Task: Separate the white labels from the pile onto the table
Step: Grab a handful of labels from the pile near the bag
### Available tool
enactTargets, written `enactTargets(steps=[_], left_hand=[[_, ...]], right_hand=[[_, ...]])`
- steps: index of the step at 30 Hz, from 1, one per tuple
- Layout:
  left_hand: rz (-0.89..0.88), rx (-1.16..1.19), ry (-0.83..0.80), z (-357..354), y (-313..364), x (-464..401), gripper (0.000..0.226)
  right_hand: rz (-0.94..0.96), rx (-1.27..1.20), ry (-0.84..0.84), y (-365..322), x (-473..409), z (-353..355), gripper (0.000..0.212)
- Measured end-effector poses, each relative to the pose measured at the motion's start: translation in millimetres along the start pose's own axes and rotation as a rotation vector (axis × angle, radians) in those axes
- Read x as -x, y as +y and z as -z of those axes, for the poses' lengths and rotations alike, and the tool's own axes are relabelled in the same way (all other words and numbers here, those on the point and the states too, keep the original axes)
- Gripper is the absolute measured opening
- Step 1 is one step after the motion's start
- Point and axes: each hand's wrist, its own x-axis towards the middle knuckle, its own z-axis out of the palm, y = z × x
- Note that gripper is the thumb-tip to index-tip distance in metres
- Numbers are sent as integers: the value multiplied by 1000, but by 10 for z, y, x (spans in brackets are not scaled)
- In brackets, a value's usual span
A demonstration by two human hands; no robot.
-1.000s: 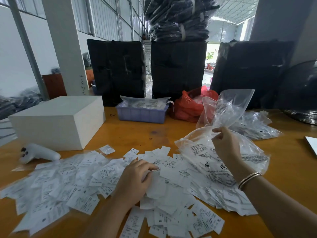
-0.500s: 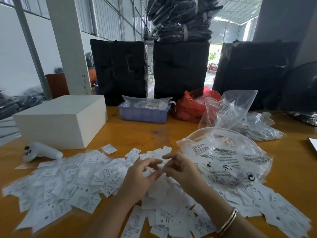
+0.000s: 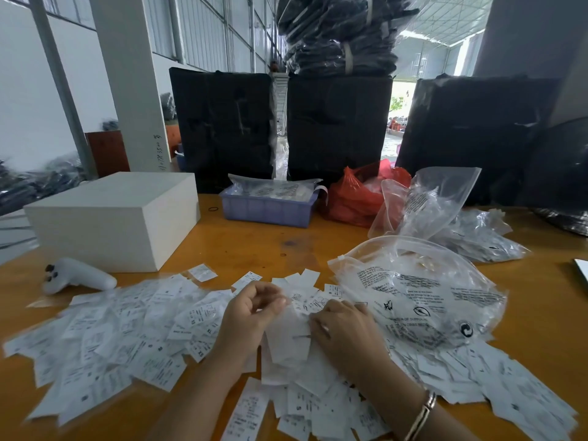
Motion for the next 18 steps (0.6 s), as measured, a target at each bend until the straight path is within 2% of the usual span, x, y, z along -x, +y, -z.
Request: enactTargets(steps=[3, 6, 9, 12, 15, 18], left_hand=[[6, -27, 31, 14, -12, -12, 14], [4, -38, 68, 21, -25, -31, 11], [-4, -49, 66, 16, -23, -28, 10], [-33, -66, 29, 9, -28, -27, 13], [-64, -96, -20, -6, -37, -7, 14], [-93, -123, -61, -22, -37, 15, 16]], right_hand=[[-60, -52, 31, -6, 15, 1, 29], [-255, -442, 77, 17, -1, 34, 17], [-426, -764, 36, 66, -12, 87, 25], [-443, -1021, 69, 105, -6, 130, 34], [-488, -1230, 102, 105, 18, 152, 18], [-463, -1326, 149, 68, 26, 157, 16]])
